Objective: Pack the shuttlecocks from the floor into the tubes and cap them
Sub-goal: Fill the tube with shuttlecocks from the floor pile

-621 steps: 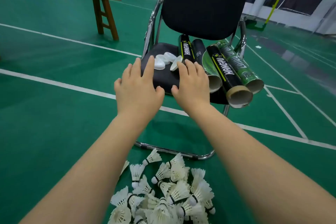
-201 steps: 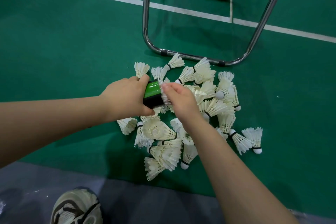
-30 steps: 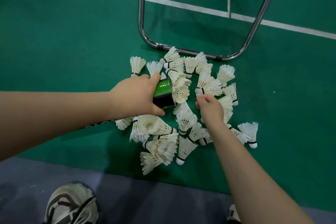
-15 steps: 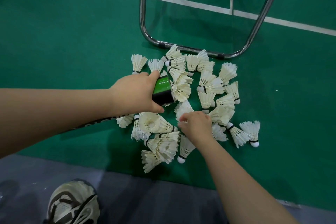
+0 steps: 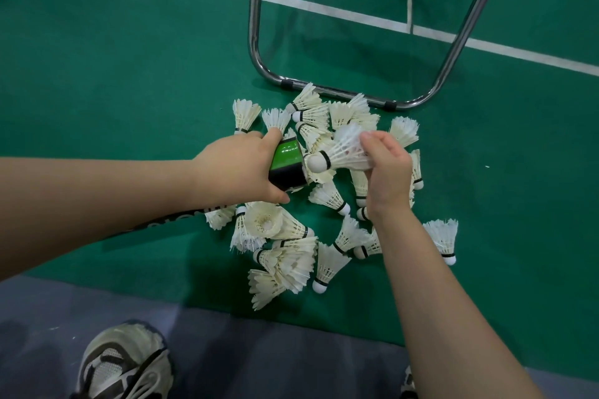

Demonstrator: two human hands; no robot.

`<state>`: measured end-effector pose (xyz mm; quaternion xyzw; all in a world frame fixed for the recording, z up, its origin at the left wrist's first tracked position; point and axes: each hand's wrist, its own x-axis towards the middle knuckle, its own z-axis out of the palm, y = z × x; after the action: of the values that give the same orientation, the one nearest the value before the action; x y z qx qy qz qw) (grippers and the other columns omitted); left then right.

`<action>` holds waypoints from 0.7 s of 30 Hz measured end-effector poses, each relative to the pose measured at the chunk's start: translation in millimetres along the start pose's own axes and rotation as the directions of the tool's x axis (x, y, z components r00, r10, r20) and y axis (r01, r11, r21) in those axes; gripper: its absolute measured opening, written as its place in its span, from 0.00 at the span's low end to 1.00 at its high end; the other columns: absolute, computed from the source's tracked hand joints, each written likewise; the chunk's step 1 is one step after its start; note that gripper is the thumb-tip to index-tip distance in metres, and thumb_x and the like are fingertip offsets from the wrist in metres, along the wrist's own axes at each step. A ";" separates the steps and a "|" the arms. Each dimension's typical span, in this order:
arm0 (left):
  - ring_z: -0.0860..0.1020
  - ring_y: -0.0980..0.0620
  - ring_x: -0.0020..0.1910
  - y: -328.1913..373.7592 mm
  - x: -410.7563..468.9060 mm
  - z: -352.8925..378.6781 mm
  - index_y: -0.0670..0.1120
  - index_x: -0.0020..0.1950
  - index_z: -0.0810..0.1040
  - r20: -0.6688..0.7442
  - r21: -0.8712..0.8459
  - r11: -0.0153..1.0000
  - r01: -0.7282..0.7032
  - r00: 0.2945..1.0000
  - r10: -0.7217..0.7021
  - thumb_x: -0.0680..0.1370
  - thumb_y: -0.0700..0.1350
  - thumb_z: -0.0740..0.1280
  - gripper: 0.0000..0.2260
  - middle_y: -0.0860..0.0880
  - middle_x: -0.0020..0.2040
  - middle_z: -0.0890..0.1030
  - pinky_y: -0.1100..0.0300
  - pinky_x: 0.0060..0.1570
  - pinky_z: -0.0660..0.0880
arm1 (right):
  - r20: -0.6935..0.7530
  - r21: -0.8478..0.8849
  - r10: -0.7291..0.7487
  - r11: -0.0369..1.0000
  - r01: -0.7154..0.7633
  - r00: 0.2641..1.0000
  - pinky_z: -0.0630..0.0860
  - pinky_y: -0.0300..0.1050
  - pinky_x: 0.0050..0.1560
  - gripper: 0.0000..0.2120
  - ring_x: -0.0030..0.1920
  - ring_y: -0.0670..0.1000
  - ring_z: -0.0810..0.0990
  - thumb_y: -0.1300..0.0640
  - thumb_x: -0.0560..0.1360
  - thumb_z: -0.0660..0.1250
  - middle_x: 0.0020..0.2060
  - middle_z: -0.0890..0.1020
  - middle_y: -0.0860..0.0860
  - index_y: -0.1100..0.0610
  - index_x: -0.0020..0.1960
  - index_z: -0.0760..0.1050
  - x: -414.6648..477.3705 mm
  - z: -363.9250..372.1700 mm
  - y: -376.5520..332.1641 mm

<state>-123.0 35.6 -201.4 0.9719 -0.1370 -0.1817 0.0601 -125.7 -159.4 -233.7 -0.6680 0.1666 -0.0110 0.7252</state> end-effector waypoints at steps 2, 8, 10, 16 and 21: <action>0.72 0.49 0.43 1.2 -0.3 0.9 0.49 0.62 0.63 0.004 -0.001 1.000 -0.002 1.000 0.002 0.65 0.66 0.71 0.34 0.50 0.48 0.74 0.53 0.40 0.76 | 0.149 -0.005 -0.011 1.000 0.012 0.989 0.71 0.41 0.42 0.10 0.36 0.49 0.73 0.62 0.74 0.64 0.32 0.76 0.49 0.54 0.35 0.77 -2.4 3.4 -9.2; 0.75 0.49 0.43 -0.7 2.7 -2.0 0.49 0.61 0.65 -0.018 -0.018 1.000 -0.003 1.000 0.003 0.65 0.66 0.71 0.34 0.50 0.48 0.75 0.52 0.41 0.77 | 0.515 -0.373 0.258 0.926 -0.058 0.818 0.72 0.50 0.58 0.03 0.45 0.48 0.77 0.55 0.73 0.67 0.41 0.82 0.48 0.51 0.43 0.79 -8.8 1.1 -25.0; 0.76 0.49 0.43 -1.1 3.1 -2.9 0.49 0.61 0.65 -0.023 -0.013 1.000 -0.010 1.000 0.010 0.64 0.66 0.71 0.34 0.49 0.48 0.75 0.52 0.41 0.77 | 0.615 -0.437 0.364 0.896 -0.083 0.699 0.68 0.53 0.63 0.10 0.53 0.50 0.77 0.53 0.69 0.67 0.49 0.82 0.49 0.50 0.50 0.80 -10.3 -2.4 -29.9; 0.73 0.51 0.38 12.9 -2.9 1.8 0.49 0.56 0.65 0.001 -0.002 0.997 -0.082 0.997 0.082 0.64 0.64 0.70 0.30 0.52 0.42 0.70 0.58 0.34 0.71 | 0.723 -0.563 0.483 0.826 0.017 0.494 0.73 0.46 0.51 0.16 0.46 0.55 0.77 0.60 0.65 0.67 0.45 0.80 0.55 0.57 0.52 0.77 -15.6 15.1 -30.9; 0.75 0.49 0.41 9.4 0.5 -0.8 0.49 0.57 0.65 -0.017 -0.042 0.998 -0.039 0.999 0.039 0.64 0.65 0.71 0.31 0.50 0.46 0.74 0.56 0.39 0.74 | 0.631 -0.368 0.328 0.924 -0.101 0.703 0.75 0.41 0.47 0.05 0.39 0.46 0.78 0.57 0.75 0.66 0.33 0.80 0.45 0.55 0.40 0.77 -16.9 29.3 -25.0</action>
<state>-124.6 26.6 -199.3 0.9690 -0.1517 -0.1755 0.0853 -129.0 -129.8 -204.1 -0.7043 -0.0339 0.3462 0.6188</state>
